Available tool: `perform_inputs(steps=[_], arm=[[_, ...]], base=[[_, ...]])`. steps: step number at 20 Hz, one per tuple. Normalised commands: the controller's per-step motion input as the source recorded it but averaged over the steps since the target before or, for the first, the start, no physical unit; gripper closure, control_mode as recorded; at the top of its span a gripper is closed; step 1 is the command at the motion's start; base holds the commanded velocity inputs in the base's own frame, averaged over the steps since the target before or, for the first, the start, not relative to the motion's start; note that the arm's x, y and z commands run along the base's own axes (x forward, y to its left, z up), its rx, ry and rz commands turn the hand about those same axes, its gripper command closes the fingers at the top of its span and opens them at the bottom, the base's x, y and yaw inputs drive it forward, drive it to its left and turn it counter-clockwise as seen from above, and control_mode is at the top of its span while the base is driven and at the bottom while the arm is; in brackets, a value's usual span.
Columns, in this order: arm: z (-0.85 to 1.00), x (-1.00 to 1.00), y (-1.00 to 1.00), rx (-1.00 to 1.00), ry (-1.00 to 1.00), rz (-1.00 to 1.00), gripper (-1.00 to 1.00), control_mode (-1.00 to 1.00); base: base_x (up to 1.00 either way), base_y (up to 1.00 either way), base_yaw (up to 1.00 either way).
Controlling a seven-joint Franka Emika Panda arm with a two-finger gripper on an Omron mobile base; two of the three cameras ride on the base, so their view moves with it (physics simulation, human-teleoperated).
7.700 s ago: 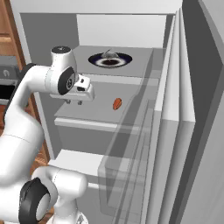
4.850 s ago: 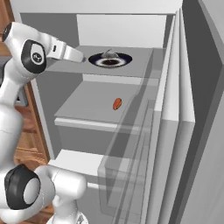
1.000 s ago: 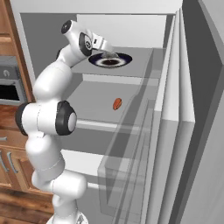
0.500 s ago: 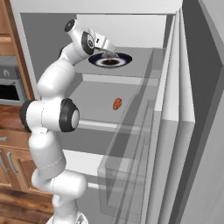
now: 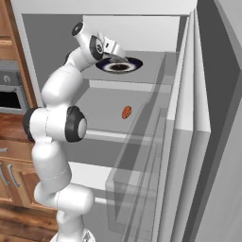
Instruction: Transport the fish from the fridge to the microwave and turn on the microwave.
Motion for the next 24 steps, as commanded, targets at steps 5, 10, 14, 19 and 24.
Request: perform_inputs(steps=[5,10,14,19,24], arm=[[-0.03,0.13,-0.02,0.00,0.00,0.00,-1.00,-1.00],[0.00,0.18,0.00,0.00,0.00,0.00,-1.00,-1.00],[0.00,0.15,0.00,0.00,0.05,-0.01,-1.00,-1.00],[-0.07,0.13,0.00,0.00,0.10,-0.04,-1.00,-1.00],[-0.05,0.20,0.00,0.00,0.11,-0.04,-1.00,-1.00]], base=[[0.00,0.00,0.00],[0.00,0.00,0.00],[0.00,0.00,0.00],[0.00,0.00,0.00],[0.00,0.00,0.00]])
